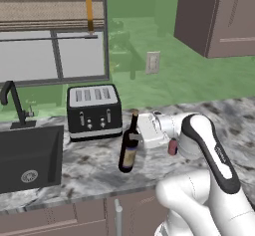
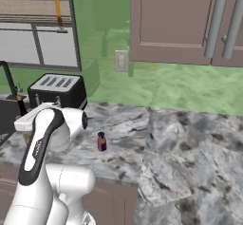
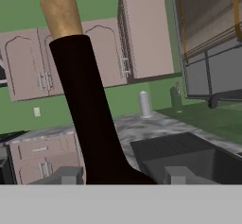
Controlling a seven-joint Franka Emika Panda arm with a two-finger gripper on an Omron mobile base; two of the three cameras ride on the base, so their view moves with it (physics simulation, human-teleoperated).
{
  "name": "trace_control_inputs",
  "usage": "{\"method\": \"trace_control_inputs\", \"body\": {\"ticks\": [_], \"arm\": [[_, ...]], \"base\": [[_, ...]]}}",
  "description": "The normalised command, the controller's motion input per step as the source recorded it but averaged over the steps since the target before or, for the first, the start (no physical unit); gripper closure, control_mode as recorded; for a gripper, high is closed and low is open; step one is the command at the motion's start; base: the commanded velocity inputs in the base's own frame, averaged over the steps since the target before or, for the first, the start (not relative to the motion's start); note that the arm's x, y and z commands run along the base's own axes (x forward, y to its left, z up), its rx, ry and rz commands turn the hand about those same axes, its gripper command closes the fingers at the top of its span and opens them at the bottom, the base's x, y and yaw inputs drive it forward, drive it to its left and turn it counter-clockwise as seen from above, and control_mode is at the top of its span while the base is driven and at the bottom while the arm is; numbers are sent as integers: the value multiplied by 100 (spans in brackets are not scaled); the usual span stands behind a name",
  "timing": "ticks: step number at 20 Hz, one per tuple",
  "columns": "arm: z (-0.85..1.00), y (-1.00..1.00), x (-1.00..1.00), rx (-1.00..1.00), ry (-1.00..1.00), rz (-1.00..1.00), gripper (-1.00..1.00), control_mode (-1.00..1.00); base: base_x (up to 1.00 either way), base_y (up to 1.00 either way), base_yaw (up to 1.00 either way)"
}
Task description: There is a wine glass and glass cup on the dining counter. Place the wine bottle next to the wine glass and the juice bottle next to the glass cup.
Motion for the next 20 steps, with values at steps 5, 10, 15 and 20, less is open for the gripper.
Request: {"method": "trace_control_inputs", "body": {"ticks": [5, 10, 15, 20], "arm": [[0, 0, 0, 0, 0, 0, 100, -100], [0, 0, 0, 0, 0, 0, 100, -100], [0, 0, -1, 0, 0, 0, 100, 100], [0, 0, 0, 0, 0, 0, 100, 100]], "base": [[0, 0, 0], [0, 0, 0], [-4, 0, 0], [-46, 8, 1]]}}
